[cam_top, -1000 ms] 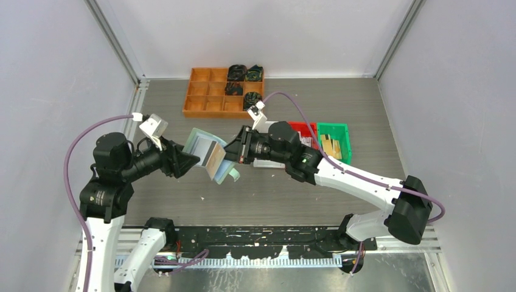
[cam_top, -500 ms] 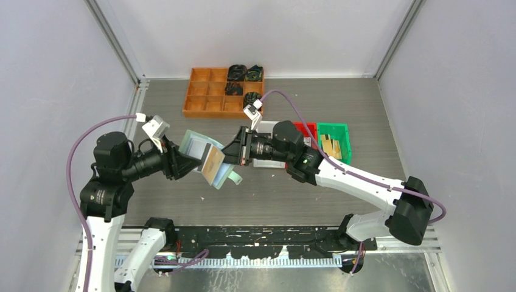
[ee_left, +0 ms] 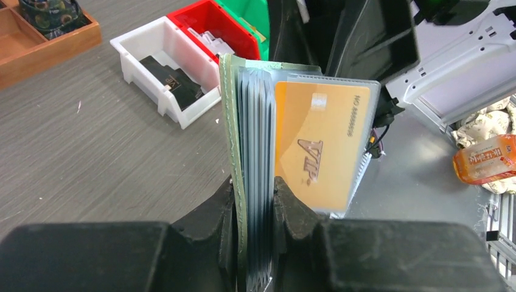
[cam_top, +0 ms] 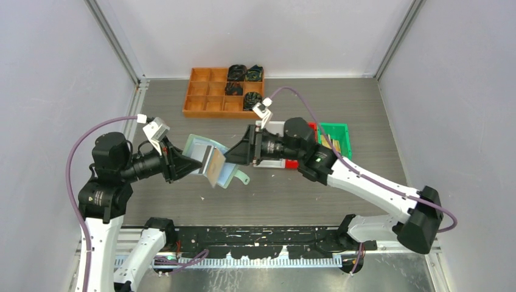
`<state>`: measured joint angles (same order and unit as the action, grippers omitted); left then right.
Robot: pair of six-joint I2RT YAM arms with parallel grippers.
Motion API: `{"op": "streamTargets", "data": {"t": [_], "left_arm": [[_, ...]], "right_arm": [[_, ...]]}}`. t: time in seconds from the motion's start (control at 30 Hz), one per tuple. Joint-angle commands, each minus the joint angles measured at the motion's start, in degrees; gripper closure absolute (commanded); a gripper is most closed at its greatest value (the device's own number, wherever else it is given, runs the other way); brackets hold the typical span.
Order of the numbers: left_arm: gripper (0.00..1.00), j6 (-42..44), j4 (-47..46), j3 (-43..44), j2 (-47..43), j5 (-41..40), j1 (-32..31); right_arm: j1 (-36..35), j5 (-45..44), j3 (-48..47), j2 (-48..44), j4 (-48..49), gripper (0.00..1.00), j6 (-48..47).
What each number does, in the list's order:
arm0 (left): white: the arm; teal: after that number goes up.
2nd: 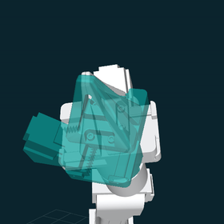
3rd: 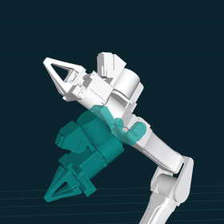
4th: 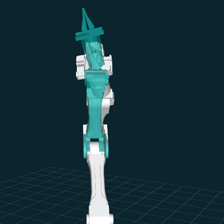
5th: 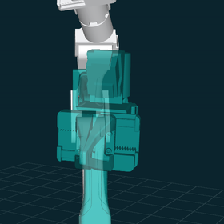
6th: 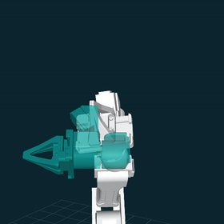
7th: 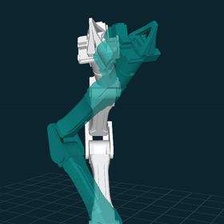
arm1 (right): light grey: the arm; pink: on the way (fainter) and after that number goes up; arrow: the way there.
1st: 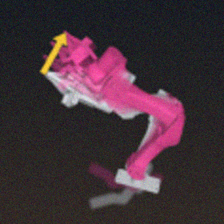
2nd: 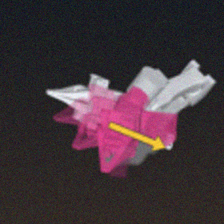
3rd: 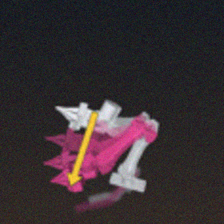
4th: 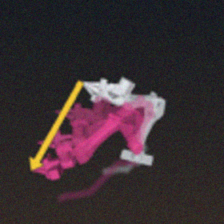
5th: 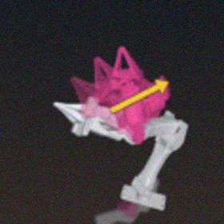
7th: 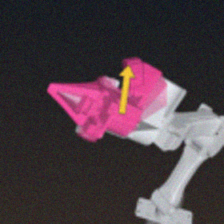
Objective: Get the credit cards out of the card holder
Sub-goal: Remove the credit card from the card holder.
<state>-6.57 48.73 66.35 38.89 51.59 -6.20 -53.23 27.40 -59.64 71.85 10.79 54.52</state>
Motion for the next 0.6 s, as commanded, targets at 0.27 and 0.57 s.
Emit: {"op": "streamTargets", "data": {"t": [0.27, 0.57], "left_arm": [[0.96, 1.55, -0.69, 2.92, -0.28, 1.65, 0.23], [0.97, -5.13, -2.22, 3.54, 1.01, 9.21, 0.21]], "right_arm": [[9.87, -0.29, -7.37, -11.48, -15.82, 0.19, -5.78], [5.64, 8.8, -8.42, -2.41, -6.31, 0.17, -3.02]]}}
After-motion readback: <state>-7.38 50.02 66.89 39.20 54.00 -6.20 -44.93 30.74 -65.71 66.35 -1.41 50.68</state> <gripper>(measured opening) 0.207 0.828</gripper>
